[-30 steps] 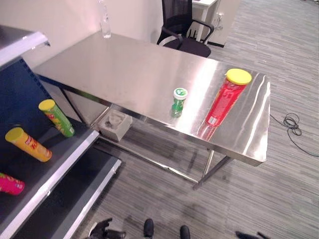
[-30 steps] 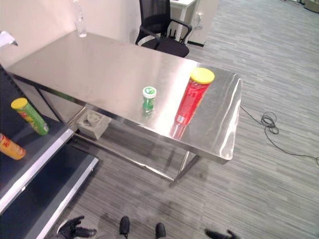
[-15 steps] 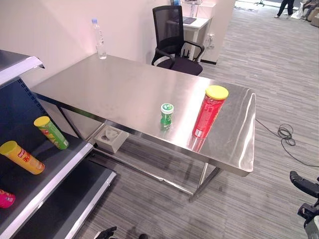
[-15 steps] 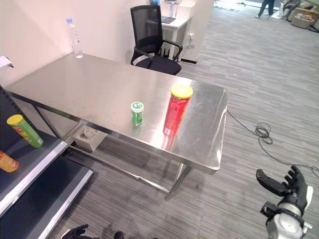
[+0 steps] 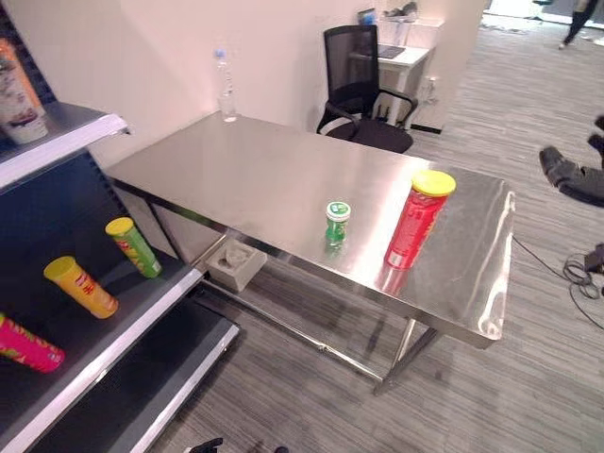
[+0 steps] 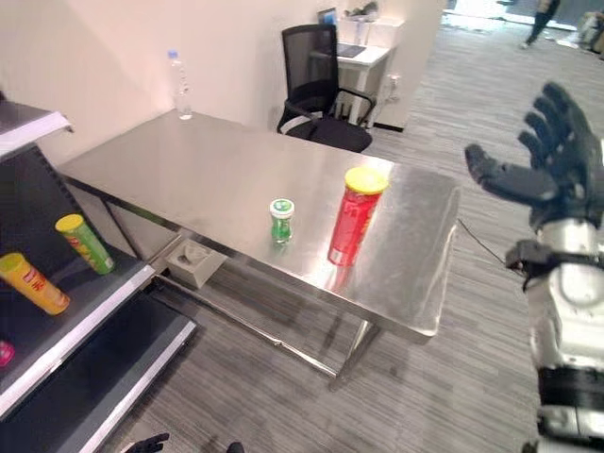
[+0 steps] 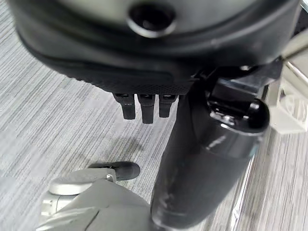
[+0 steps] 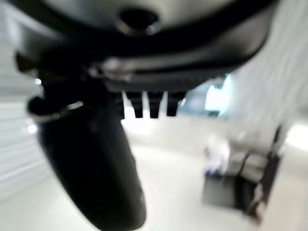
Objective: Put the goods on the table back onto the shelves and tidy them up.
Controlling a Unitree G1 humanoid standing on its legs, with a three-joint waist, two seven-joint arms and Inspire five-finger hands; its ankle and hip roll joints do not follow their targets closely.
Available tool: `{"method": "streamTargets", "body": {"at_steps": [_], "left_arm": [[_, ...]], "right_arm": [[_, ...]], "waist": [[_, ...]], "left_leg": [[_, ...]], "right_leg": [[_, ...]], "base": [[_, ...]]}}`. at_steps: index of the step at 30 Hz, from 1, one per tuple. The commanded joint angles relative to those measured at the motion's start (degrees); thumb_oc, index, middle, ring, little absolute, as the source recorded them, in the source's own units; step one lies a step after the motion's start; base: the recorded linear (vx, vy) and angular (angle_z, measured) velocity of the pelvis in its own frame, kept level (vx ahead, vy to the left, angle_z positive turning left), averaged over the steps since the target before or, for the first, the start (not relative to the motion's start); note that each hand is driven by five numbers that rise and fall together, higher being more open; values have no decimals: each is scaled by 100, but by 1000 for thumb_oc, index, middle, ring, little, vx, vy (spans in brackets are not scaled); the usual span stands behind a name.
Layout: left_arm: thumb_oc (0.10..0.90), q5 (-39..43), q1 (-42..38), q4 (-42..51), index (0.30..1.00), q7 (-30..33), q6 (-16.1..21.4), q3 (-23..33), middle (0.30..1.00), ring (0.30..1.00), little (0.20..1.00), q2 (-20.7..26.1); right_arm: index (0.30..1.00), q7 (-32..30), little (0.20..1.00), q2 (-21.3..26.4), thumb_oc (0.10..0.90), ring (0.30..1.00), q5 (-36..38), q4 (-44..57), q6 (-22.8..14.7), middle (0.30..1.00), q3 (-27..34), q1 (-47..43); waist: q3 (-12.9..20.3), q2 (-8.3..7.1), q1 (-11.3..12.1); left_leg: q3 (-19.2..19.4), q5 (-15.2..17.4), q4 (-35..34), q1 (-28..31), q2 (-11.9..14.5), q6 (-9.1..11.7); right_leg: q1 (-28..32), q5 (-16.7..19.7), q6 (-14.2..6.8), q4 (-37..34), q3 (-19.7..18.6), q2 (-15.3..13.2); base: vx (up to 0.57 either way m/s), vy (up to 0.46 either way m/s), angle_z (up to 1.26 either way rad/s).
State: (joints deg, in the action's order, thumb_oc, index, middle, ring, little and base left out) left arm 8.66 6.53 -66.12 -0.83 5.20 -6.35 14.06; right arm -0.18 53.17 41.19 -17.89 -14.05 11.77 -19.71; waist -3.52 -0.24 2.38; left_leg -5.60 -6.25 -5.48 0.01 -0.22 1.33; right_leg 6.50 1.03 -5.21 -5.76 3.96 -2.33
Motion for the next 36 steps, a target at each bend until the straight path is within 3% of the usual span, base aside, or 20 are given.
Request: {"method": "streamTargets", "body": {"at_steps": [1, 6, 12, 20, 26, 36], "left_arm": [[800, 41, -250, -156, 900, -66, 233, -298, 900, 900, 900, 272], [800, 106, -177, -229, 900, -48, 227, -355, 900, 900, 900, 287], [800, 186, -177, -221, 900, -15, 243, -324, 900, 900, 900, 270], [800, 126, -135, -152, 900, -44, 244, -219, 900, 900, 900, 211], [800, -30, -93, -66, 900, -102, 282, -62, 900, 900, 900, 180], [800, -113, -106, 18, 900, -88, 271, 44, 900, 900, 900, 178]], "right_arm": [[900, 69, 900, 573, 800, 900, 546, -236, -581, 900, 215, -724], [900, 150, 900, 726, 800, 900, 746, -773, -471, 900, -382, -1559], [900, 247, 900, 605, 800, 900, 1067, -769, -479, 900, -444, -1753], [900, 624, 900, 316, 800, 900, 1032, 316, -373, 900, -462, -1394], [900, 835, 900, 328, 800, 900, 711, 1204, -305, 900, 120, -481], [900, 667, 900, 324, 800, 900, 258, 1479, -287, 900, 952, 395]], "waist": [[184, -270, 235], [220, -321, 401], [224, -331, 481], [232, -339, 555], [229, -324, 472], [211, -262, 209]], "left_leg": [[28, 835, 48, 427, 61, 287], [-42, 809, 48, 396, 48, 318], [-130, 783, 48, 342, 19, 339], [-220, 754, 48, 277, -4, 374], [-230, 757, 48, 251, 9, 386], [-109, 789, 48, 268, 71, 383]], "right_leg": [[-86, -103, -535, 76, 86, -210], [-36, -115, -534, 76, 239, -230], [-9, -122, -537, 76, 396, -254], [9, -121, -537, 76, 603, -301], [-12, -115, -545, 80, 662, -325], [-76, -112, -529, 76, 532, -306]], "base": [[12, -19, 48], [8, -11, 20], [8, -9, 15], [8, -9, 8], [7, -7, 4], [5, -9, 4]]}}
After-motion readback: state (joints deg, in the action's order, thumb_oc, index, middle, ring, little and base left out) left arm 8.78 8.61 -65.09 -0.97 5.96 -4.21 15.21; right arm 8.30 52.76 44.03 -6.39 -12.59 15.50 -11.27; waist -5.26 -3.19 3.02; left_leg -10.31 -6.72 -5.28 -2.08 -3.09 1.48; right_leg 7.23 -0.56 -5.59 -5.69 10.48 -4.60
